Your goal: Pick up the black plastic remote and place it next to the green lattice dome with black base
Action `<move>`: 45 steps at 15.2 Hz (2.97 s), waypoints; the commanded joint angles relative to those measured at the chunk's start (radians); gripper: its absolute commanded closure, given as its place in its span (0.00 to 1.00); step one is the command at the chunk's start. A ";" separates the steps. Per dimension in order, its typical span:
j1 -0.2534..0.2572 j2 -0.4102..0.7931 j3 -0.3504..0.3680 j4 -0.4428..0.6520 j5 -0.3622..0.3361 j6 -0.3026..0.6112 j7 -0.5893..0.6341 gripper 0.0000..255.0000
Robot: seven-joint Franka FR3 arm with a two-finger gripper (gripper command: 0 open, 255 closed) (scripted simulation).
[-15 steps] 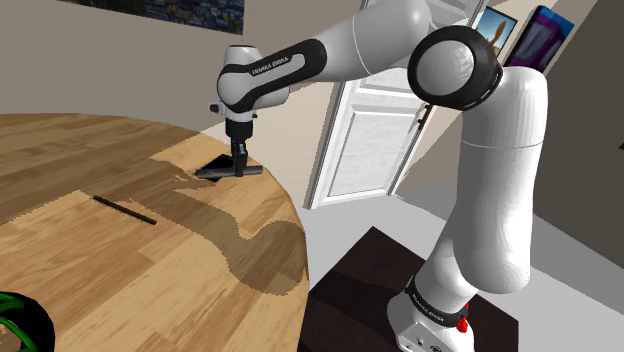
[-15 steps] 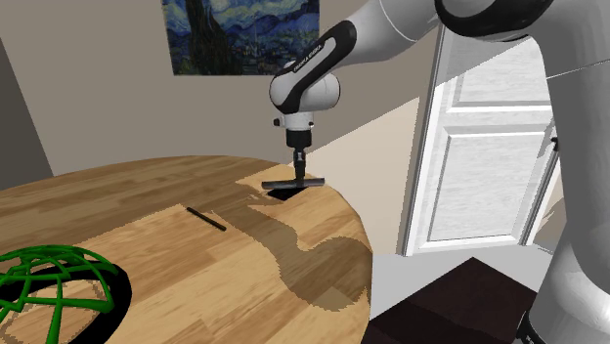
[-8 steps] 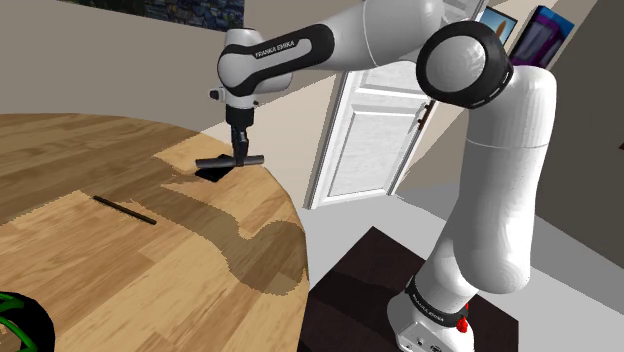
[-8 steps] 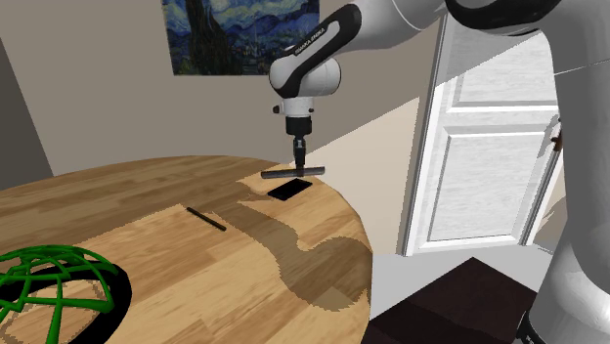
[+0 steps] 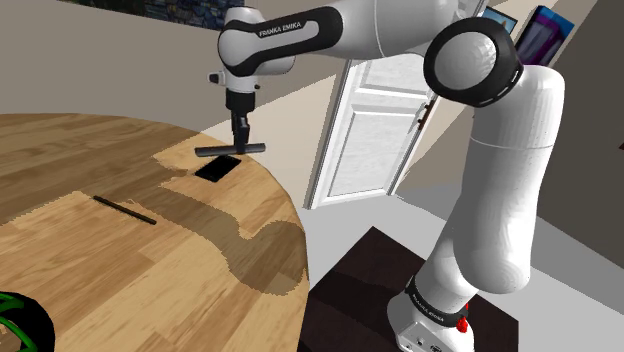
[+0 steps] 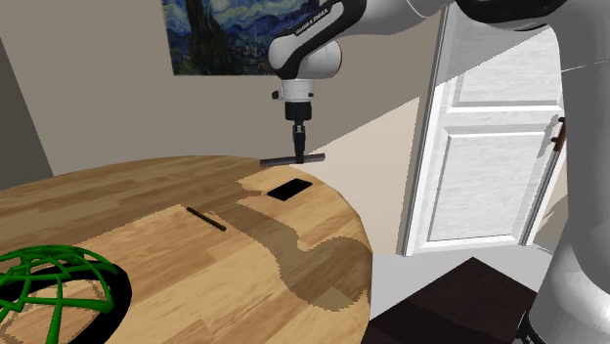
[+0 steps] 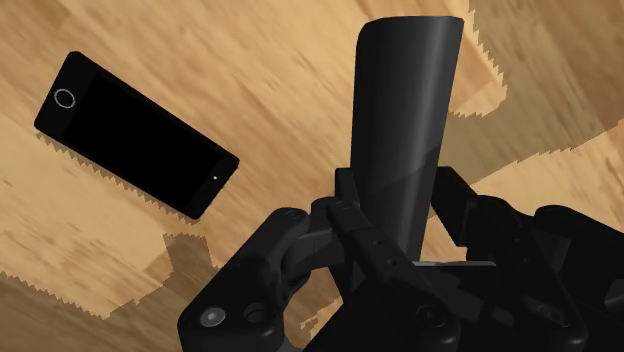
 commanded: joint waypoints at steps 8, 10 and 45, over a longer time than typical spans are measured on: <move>0.027 -0.046 0.013 0.021 -0.005 -0.065 0.044 1.00; 0.054 -0.069 0.028 -0.012 -0.007 -0.053 0.086 1.00; 0.389 -0.015 0.239 -0.085 -0.040 0.103 0.631 1.00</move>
